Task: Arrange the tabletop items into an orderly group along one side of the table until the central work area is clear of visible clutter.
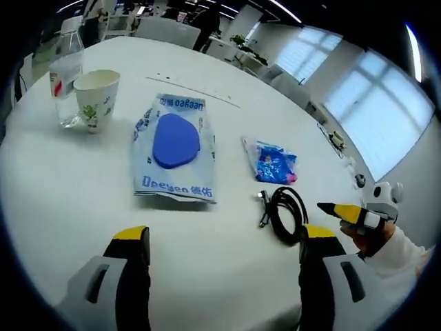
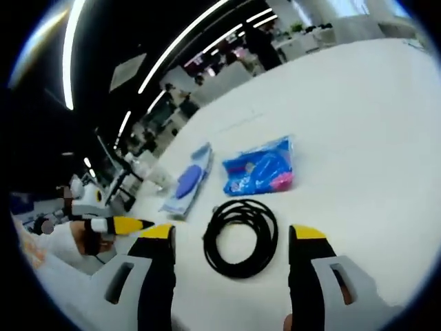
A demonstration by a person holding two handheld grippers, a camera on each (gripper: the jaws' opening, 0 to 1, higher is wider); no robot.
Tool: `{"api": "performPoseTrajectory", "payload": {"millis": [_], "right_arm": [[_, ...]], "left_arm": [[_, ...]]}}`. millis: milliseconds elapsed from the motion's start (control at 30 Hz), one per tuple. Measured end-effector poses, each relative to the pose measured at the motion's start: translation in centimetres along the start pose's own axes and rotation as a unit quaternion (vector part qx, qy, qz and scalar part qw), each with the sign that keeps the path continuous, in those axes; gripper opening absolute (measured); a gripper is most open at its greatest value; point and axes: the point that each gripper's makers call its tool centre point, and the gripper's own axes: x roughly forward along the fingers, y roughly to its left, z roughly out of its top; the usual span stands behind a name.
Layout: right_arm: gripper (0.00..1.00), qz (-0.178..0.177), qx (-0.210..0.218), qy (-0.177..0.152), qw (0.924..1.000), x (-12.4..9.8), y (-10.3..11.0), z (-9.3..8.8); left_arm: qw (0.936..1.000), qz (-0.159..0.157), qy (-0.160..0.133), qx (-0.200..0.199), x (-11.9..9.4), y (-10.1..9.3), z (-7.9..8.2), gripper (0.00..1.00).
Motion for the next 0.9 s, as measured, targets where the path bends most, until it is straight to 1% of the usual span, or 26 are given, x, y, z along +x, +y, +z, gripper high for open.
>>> {"api": "performPoseTrajectory", "payload": {"millis": [67, 133, 167, 233, 300, 400, 467, 533, 600, 700, 900], "right_arm": [[0.79, 0.003, 0.004, 0.001, 1.0, -0.3, 0.3, 0.1], [0.84, 0.007, -0.002, -0.002, 1.0, -0.7, 0.6, 0.3], [0.85, 0.007, -0.003, -0.002, 1.0, -0.8, 0.6, 0.3], [0.87, 0.01, -0.006, -0.003, 0.9999, -1.0, 0.7, 0.4], [0.87, 0.01, -0.01, -0.002, 0.9999, -1.1, 0.7, 0.3], [0.86, 0.008, 0.002, -0.001, 1.0, -1.3, 0.4, 0.1], [0.86, 0.007, 0.004, 0.002, 1.0, -1.4, 0.2, -0.2], [0.86, 0.005, -0.001, 0.006, 1.0, -1.6, 0.2, -0.4], [0.85, 0.003, -0.001, 0.007, 1.0, -1.7, 0.1, -0.5], [0.84, 0.0, 0.004, 0.011, 0.9999, -1.8, -0.2, -0.7], [0.83, -0.004, 0.013, 0.008, 0.9999, -2.1, -0.7, -0.8]], "left_arm": [[1.0, 0.007, -0.001, 0.0, -0.5, 0.4, -0.2, 0.95], [0.9998, 0.017, -0.002, 0.012, -1.1, 0.9, -0.3, 0.96], [0.9995, 0.024, 0.004, 0.019, -1.5, 1.2, -0.6, 0.96], [0.9991, 0.033, 0.005, 0.025, -1.8, 1.7, -0.7, 0.95], [0.9988, 0.04, 0.001, 0.027, -2.3, 2.1, -0.7, 0.95], [0.9987, 0.048, -0.001, 0.016, -2.7, 2.9, -0.7, 0.95], [0.9988, 0.05, 0.003, 0.0, -2.8, 3.3, -0.8, 0.92], [0.9986, 0.053, 0.007, -0.004, -2.8, 3.6, -0.9, 0.9], [0.9982, 0.059, 0.007, 0.001, -2.9, 3.8, -0.9, 0.91], [0.9982, 0.059, 0.01, 0.003, -2.9, 3.7, -1.0, 0.88], [0.9985, 0.053, 0.016, 0.0, -2.6, 3.4, -1.3, 0.84]]}}
